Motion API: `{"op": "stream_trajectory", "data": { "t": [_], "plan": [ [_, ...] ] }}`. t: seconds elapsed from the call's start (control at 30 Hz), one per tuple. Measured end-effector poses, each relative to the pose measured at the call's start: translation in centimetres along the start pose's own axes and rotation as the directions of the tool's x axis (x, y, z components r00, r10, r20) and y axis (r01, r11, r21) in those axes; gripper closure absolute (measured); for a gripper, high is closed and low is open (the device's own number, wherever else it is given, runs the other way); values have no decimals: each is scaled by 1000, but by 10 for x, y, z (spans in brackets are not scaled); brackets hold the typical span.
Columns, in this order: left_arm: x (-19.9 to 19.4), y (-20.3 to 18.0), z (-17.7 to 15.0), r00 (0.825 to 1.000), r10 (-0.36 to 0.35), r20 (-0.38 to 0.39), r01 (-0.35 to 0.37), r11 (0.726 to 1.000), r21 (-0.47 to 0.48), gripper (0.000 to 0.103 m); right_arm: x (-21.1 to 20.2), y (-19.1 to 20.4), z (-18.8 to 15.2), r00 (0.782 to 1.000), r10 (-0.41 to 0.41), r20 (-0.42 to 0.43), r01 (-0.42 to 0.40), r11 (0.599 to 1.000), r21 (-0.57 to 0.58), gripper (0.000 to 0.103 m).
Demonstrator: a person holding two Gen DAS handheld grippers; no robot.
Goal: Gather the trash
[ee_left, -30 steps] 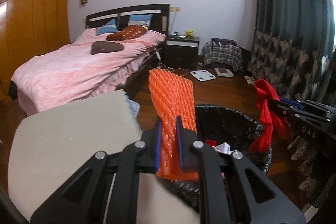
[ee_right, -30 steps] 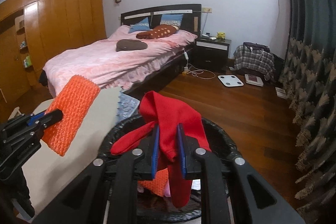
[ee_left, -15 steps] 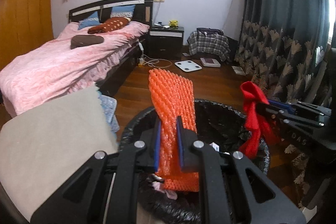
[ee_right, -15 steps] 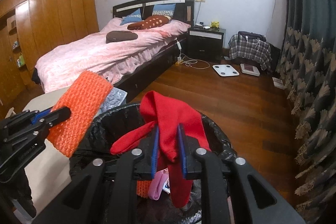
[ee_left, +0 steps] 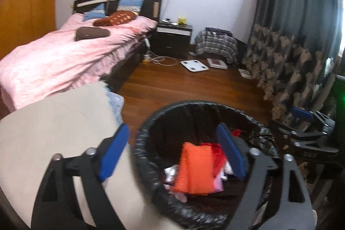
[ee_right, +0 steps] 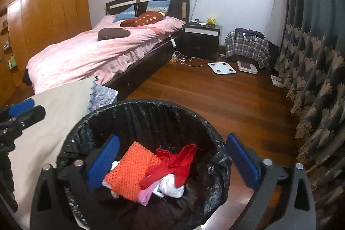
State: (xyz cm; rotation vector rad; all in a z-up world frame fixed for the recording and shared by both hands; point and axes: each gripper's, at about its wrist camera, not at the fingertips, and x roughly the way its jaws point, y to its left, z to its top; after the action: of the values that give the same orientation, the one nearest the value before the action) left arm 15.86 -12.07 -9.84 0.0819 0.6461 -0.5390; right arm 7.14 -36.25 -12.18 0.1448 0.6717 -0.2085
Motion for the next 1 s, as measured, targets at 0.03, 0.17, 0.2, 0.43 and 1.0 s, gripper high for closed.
{"op": "stream_trajectory", "data": {
  "t": [0.03, 0.17, 0.2, 0.43, 1.0],
  "plan": [
    [-5, 2, 2, 1000, 16, 4, -16, 1000, 2, 14, -6, 2, 1, 1000, 14, -5, -14, 1000, 10, 6],
    [-30, 12, 4, 998, 65, 15, -65, 998, 1, 10, -27, 15, 7, 998, 65, -10, -64, 998, 29, 6],
    [-39, 14, 4, 997, 76, 18, -76, 997, 1, 10, -32, 19, 8, 997, 76, -7, -75, 997, 24, 6],
    [-85, 16, 6, 990, 129, 53, -129, 992, -4, 7, -78, 52, 19, 992, 122, 35, -121, 992, -31, 6],
    [-146, 4, 9, 979, 154, 131, -154, 988, -7, 5, -122, 77, 24, 984, 152, 88, -144, 985, -92, 6]
  ]
}}
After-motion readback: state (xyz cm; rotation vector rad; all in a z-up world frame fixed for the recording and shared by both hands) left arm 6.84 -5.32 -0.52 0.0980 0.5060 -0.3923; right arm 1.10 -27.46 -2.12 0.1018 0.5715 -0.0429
